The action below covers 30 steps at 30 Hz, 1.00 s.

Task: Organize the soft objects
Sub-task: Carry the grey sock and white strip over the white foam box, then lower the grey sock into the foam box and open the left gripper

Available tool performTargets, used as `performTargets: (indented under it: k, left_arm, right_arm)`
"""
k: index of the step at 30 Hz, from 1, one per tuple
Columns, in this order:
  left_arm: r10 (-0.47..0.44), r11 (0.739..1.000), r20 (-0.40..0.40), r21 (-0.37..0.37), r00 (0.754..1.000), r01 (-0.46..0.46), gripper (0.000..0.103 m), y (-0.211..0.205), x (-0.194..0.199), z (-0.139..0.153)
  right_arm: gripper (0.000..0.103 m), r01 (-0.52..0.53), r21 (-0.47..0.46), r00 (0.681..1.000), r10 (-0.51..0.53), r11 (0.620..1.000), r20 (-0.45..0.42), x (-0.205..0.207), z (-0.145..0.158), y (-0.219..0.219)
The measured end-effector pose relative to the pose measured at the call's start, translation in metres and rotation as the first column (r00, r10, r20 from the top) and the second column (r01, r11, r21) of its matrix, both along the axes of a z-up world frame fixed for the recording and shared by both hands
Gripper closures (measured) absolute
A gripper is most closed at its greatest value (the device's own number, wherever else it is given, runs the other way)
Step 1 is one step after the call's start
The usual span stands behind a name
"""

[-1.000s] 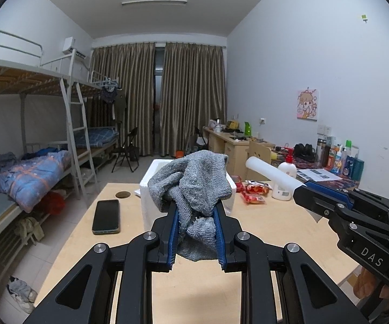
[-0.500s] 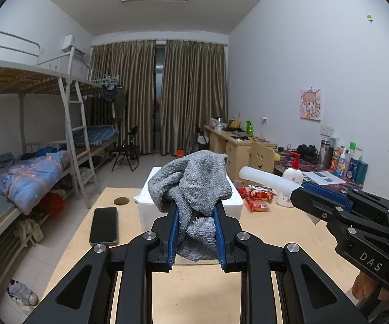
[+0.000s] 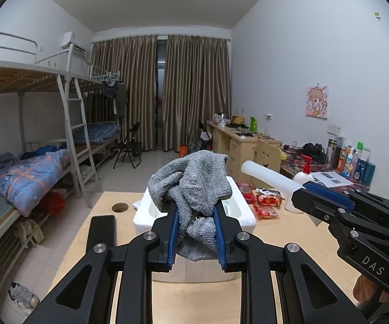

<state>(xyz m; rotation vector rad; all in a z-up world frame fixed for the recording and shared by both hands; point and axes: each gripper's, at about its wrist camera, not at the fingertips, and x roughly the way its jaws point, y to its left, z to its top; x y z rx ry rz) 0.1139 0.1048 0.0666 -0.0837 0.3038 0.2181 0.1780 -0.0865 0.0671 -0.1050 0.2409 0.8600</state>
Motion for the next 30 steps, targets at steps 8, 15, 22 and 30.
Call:
performTargets:
  k: [8,15,22,30]
  left_arm:
    - [0.003,1.000,-0.017,0.003,1.000,-0.003,0.078,0.013,0.033,0.004]
    - [0.003,1.000,-0.039,-0.008,0.999,-0.004,0.078,0.026,0.061,0.002]
    - [-0.001,1.000,-0.062,-0.022,0.998,-0.001,0.078,0.031,0.086,-0.004]
    - [-0.005,1.000,-0.105,-0.013,0.995,0.003,0.078,0.038,0.121,-0.011]
  right_arm:
    - [0.082,-0.003,-0.002,1.000,0.003,1.000,-0.011,0.017,0.001,0.013]
    - [0.082,0.003,-0.014,1.000,-0.003,1.000,-0.019,0.026,-0.001,0.023]
    - [0.082,0.013,-0.021,0.999,-0.014,1.000,-0.045,0.040,-0.003,0.030]
    - [0.082,0.026,-0.026,0.997,-0.028,0.999,-0.070,0.052,-0.007,0.035]
